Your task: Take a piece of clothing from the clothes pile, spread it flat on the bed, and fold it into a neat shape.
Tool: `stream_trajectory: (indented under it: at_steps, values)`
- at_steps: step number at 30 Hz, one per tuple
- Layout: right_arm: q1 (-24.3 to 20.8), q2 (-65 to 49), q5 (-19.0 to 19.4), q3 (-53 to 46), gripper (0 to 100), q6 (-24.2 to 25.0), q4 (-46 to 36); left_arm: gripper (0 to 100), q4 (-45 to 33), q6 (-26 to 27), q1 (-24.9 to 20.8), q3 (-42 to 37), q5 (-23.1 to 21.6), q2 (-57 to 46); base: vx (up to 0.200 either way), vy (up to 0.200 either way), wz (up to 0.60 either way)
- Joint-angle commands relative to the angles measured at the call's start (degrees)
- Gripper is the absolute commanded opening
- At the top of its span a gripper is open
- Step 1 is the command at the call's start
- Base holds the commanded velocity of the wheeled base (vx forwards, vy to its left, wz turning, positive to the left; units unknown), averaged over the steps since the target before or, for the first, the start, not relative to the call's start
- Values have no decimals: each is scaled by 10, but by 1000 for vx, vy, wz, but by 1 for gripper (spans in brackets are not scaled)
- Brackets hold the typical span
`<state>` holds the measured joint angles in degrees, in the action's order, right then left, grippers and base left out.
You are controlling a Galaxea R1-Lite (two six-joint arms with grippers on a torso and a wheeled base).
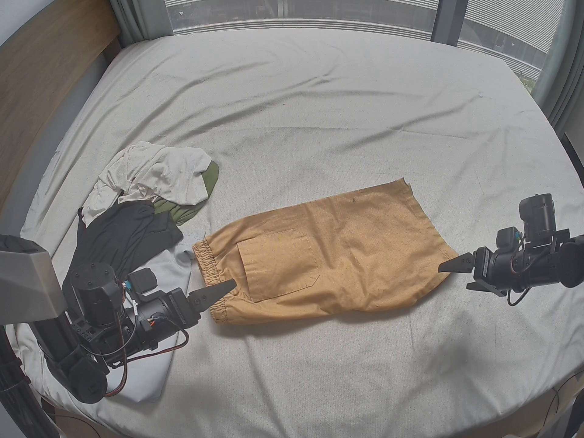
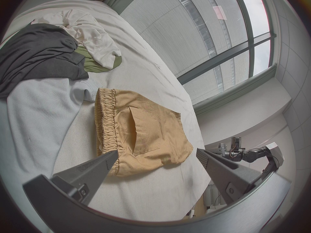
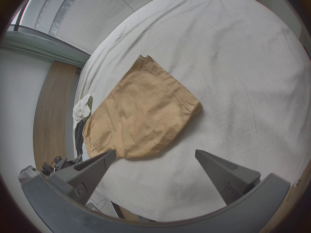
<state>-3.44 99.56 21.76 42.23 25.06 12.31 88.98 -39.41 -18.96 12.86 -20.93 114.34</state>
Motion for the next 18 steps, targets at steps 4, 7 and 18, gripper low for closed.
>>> stream_trajectory:
  at_steps: [4, 7, 18]
  values:
    - [15, 70, 4, -2, 100, 1, 52, 100, 1, -2, 1, 1, 0, 5, 0, 0, 0]
    - [14, 88, 4, 2, 100, 2, 66, 100, 1, -2, 2, 1, 1, 6, 0, 0, 0]
    - [7, 144, 3, 30, 100, 39, 112, 100, 1, -2, 3, 1, 0, 6, 0, 0, 0]
